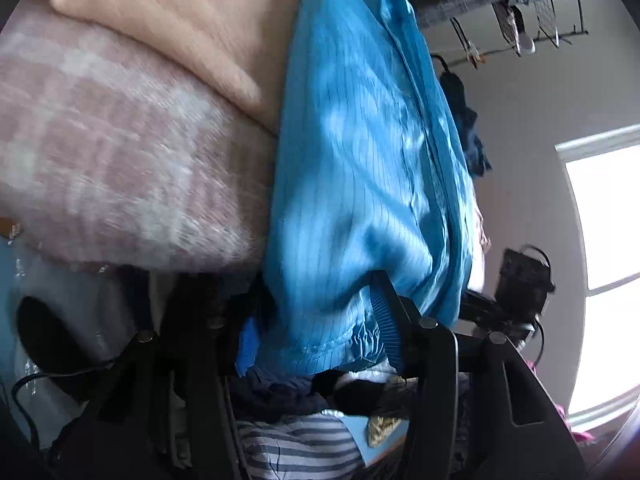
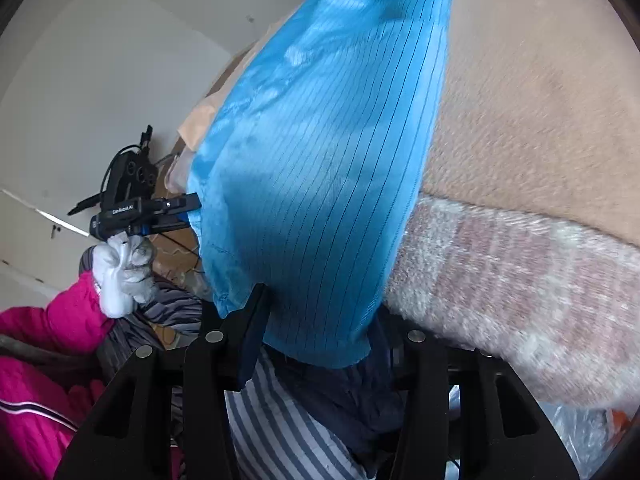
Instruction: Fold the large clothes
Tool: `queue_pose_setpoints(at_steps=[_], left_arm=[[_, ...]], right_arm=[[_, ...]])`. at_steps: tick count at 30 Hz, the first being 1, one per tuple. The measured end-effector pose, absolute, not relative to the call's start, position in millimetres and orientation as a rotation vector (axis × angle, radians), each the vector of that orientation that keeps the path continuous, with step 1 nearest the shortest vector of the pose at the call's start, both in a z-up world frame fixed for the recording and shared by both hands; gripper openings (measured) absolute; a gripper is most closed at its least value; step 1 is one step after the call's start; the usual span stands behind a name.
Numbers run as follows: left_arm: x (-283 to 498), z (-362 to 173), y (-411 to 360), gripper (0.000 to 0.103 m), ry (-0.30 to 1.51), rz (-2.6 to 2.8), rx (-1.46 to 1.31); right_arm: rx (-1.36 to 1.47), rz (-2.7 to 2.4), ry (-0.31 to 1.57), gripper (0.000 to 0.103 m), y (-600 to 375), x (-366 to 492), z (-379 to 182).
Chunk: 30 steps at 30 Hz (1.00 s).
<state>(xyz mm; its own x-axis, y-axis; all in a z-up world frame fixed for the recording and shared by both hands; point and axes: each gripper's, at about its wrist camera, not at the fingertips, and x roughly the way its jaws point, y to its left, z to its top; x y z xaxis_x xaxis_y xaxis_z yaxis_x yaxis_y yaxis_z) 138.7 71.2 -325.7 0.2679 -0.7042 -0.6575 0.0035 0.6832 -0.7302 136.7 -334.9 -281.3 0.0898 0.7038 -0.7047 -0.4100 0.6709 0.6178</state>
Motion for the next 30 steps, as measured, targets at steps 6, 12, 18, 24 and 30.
queue_pose_setpoints(at_steps=[6,12,18,24,30], left_arm=[[124.9,-313.7,50.8,0.013,1.257,-0.623,-0.599],[119.6,-274.1,53.1,0.005,1.205,-0.686,-0.626],[126.7,-258.2,46.4,0.004,1.175,-0.71,-0.686],[140.0,-222.9,47.5,0.003,1.102,-0.751,-0.804],[170.6,-201.5,52.1,0.003,1.044,-0.726,-0.849]], right_arm=[[0.362,0.93,1.277,0.022,-323.2,134.6,-289.7],[0.449,1.037,1.189,0.008,-319.9,125.2,-249.3],[0.416,0.946,1.229,0.006,-314.6,123.0,-244.4],[0.543,0.967,1.143,0.005,-334.6,123.4,-218.3],[0.593,0.94,1.045,0.005,-338.0,141.9,-193.0]])
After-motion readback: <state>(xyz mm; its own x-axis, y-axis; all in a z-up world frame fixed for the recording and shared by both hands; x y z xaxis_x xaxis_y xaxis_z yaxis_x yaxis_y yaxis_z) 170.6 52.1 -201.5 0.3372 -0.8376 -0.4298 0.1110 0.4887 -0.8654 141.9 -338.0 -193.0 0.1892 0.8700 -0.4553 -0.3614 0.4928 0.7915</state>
